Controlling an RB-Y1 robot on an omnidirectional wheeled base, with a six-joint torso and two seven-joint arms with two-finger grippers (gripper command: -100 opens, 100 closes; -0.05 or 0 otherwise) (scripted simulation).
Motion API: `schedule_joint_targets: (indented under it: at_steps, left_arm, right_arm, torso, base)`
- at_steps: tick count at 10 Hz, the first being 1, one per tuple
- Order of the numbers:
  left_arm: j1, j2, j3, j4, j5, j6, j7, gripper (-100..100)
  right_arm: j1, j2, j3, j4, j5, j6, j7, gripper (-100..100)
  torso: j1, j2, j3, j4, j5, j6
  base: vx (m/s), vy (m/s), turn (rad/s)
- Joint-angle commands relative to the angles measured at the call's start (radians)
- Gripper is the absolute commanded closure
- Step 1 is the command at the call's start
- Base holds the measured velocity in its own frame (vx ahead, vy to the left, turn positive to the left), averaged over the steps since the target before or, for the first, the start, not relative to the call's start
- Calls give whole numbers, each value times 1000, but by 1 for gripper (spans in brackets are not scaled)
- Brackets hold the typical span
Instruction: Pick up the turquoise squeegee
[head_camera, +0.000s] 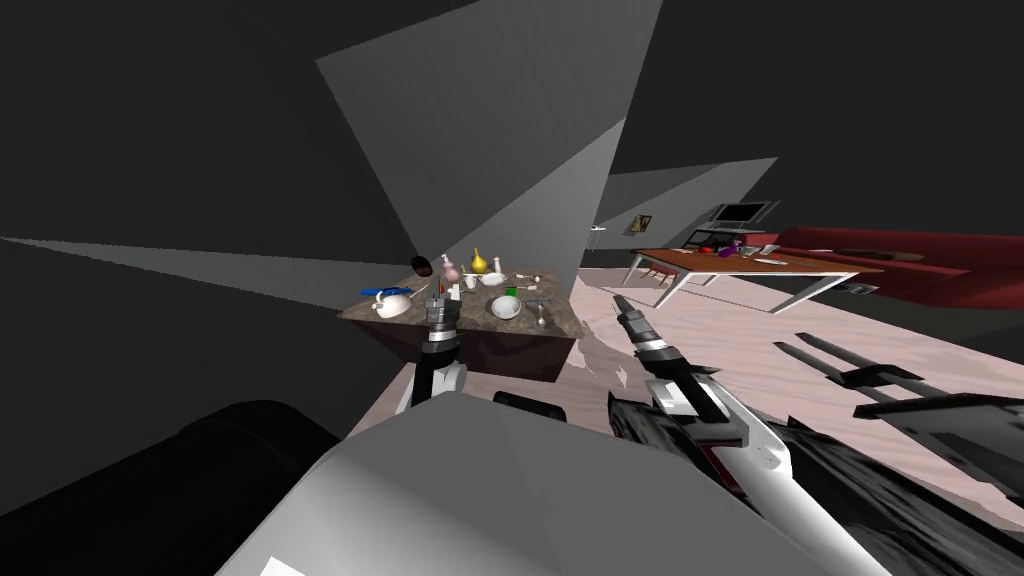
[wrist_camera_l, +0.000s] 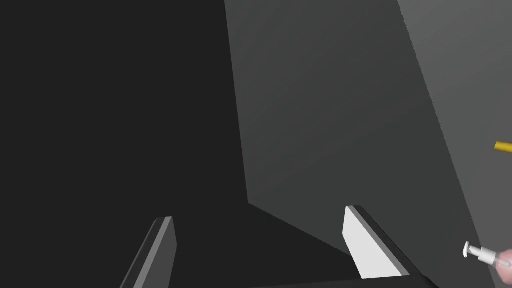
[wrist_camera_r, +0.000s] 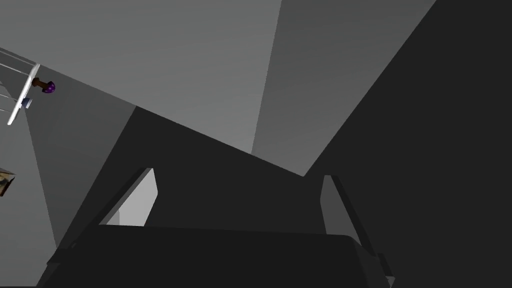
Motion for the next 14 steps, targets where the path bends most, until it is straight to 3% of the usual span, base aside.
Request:
schedule_joint_targets:
  at_steps: [1,2,3,6,7,8,9,10,11,12,13,14]
  left_arm:
    - [0,0,0,0,0,0,0,0]
    - [0,0,0,0,0,0,0,0]
    - [0,0,0,0,0,0,0,0]
    - [0,0,0,0,0,0,0,0]
    - [0,0,0,0,0,0,0,0]
    - [0,0,0,0,0,0,0,0]
    - [0,0,0,0,0,0,0,0]
    - [0,0,0,0,0,0,0,0]
    - [0,0,0,0,0,0,0,0]
    - [0,0,0,0,0,0,0,0]
    - [0,0,0,0,0,0,0,0]
    - [0,0,0,0,0,0,0,0]
  right_arm:
    - [-22,-50,17,50,23,-12,18,-100]
    - [-22,-50,17,63,23,-12,18,-100]
    - [-45,-93,33,99,45,-22,31,-100]
    - [-67,-141,51,177,68,-32,43,-100]
    - [-88,-185,71,201,93,-41,53,-100]
    - [-88,-185,71,234,93,-41,53,-100]
    - [-109,-230,92,260,119,-49,63,-100]
    - [-109,-230,92,291,119,-49,63,-100]
    - [-128,-274,114,324,146,-57,70,-100]
    - [-128,-274,114,344,146,-57,70,-100]
    - [-147,-318,138,388,174,-65,76,-100]
    - [-147,-318,138,403,174,-65,76,-100]
  torso:
    - [0,0,0,0,0,0]
    - [0,0,0,0,0,-1]
    - [1,0,0,0,0,0]
    - [2,-1,0,0,0,-1]
    - [2,-1,0,0,0,0]
    - [2,-1,-1,0,1,-1]
    - [2,-1,-1,0,1,0]
    - [3,-1,-1,0,1,-1]
    - [3,-1,-1,0,1,0]
    - [4,-1,-1,0,1,0]
    - [4,-2,-1,0,1,0]
    - [5,-2,-1,0,1,0]
  base:
    - [-9,-36,181]
    - [-8,-30,136]
    - [-7,-22,220]
    - [-3,-17,156]
    - [0,-3,196]
    - [3,-4,127]
    - [4,7,236]
    - [6,4,131]
    - [8,19,209]
    - [8,16,132]
    - [8,29,240]
    - [10,26,115]
